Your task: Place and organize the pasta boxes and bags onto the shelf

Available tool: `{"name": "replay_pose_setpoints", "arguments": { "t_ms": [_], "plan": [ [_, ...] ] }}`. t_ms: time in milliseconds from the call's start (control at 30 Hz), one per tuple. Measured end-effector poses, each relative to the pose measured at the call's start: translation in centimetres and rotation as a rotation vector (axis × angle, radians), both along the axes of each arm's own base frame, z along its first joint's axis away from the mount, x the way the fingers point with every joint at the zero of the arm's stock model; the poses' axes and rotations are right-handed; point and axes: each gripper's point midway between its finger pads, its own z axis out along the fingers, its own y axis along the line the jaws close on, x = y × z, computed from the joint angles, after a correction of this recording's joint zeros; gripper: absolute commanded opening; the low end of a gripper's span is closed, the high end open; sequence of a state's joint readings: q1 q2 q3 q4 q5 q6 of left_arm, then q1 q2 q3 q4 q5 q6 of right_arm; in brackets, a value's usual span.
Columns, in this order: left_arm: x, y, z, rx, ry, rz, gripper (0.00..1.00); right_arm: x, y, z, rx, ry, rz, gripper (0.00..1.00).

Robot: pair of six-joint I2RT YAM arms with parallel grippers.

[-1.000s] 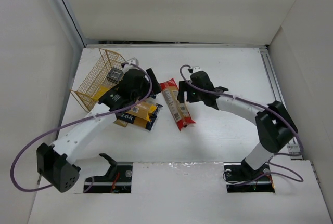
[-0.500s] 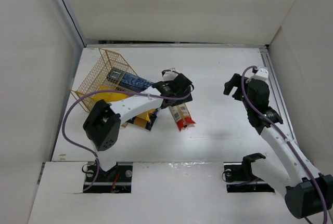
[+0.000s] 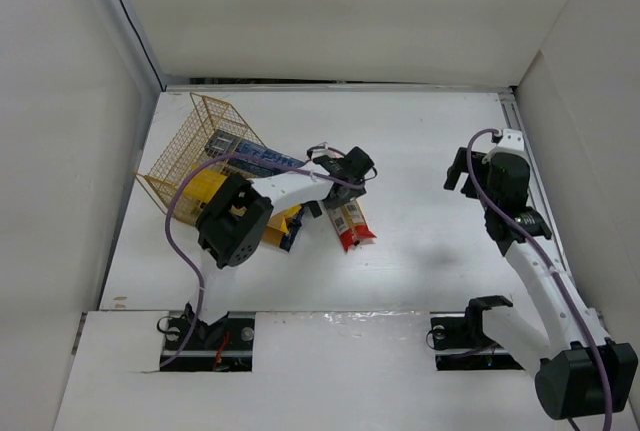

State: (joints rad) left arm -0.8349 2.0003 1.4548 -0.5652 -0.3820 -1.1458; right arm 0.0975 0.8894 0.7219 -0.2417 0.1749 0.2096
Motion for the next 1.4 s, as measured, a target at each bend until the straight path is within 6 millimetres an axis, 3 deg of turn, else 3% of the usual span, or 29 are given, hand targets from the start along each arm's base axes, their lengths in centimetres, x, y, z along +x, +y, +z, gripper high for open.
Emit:
{"name": "replay_pose_setpoints", "arguments": {
  "t_ms": [267, 333, 367, 467, 500, 567, 600, 833, 967, 1067, 1200, 1300, 1400],
  "plan": [
    [2.7, -1.2, -0.5, -0.027, -0.029, 0.033, 1.00, 0.5, 0.2, -1.3, -0.041, 0.043, 0.046, 0.96],
    [3.0, -1.2, -0.5, -0.031, -0.030, 0.037, 0.96, 0.7, 0.2, -1.9, -0.045, 0.064, 0.051, 0.96],
    [3.1, -1.2, -0.5, -0.033, -0.028, 0.037, 0.79, 0.8, 0.3, -2.2, -0.045, 0.073, 0.057, 0.96],
    [3.2, -0.8, -0.7, -0.020, -0.020, 0.026, 0.51, 0.9, 0.2, -2.5, -0.047, 0.083, 0.061, 0.96],
    [3.3, -0.7, -0.7, -0.016, -0.018, 0.018, 0.36, 0.9, 0.1, -2.5, -0.049, 0.082, 0.060, 0.96],
    [3.5, -0.8, -0.6, -0.018, -0.020, 0.000, 0.19, 0.9, 0.1, -2.4, -0.050, 0.078, 0.060, 0.96],
    [3.7, -0.9, -0.3, -0.021, -0.028, -0.009, 0.02, 0.9, 0.1, -2.3, -0.051, 0.076, 0.060, 0.96],
    [3.7, -1.8, 1.2, 0.056, -0.096, -0.156, 0.00, 0.5, 0.0, -0.6, -0.049, 0.018, 0.058, 0.96],
    [1.6, -3.6, 2.4, 0.154, -0.139, -0.371, 0.00, 0.4, 0.0, 0.3, -0.048, -0.014, 0.057, 0.96],
    [-0.2, -5.8, 4.8, 0.142, -0.194, -0.586, 0.00, 0.2, 0.0, 0.6, -0.051, -0.023, 0.058, 0.96],
    [-1.4, -7.0, 11.5, 0.107, -0.336, -0.823, 0.00, 0.0, -0.4, 1.0, -0.061, -0.038, 0.050, 0.96],
    [-0.6, -6.4, 17.5, 0.112, -0.484, -0.930, 0.00, -0.1, -0.5, 1.3, -0.074, -0.048, 0.050, 0.96],
    [1.7, -4.2, 23.0, 0.139, -0.593, -0.984, 0.00, -0.2, -0.6, 1.6, -0.082, -0.056, 0.051, 0.96]
  ]
}}
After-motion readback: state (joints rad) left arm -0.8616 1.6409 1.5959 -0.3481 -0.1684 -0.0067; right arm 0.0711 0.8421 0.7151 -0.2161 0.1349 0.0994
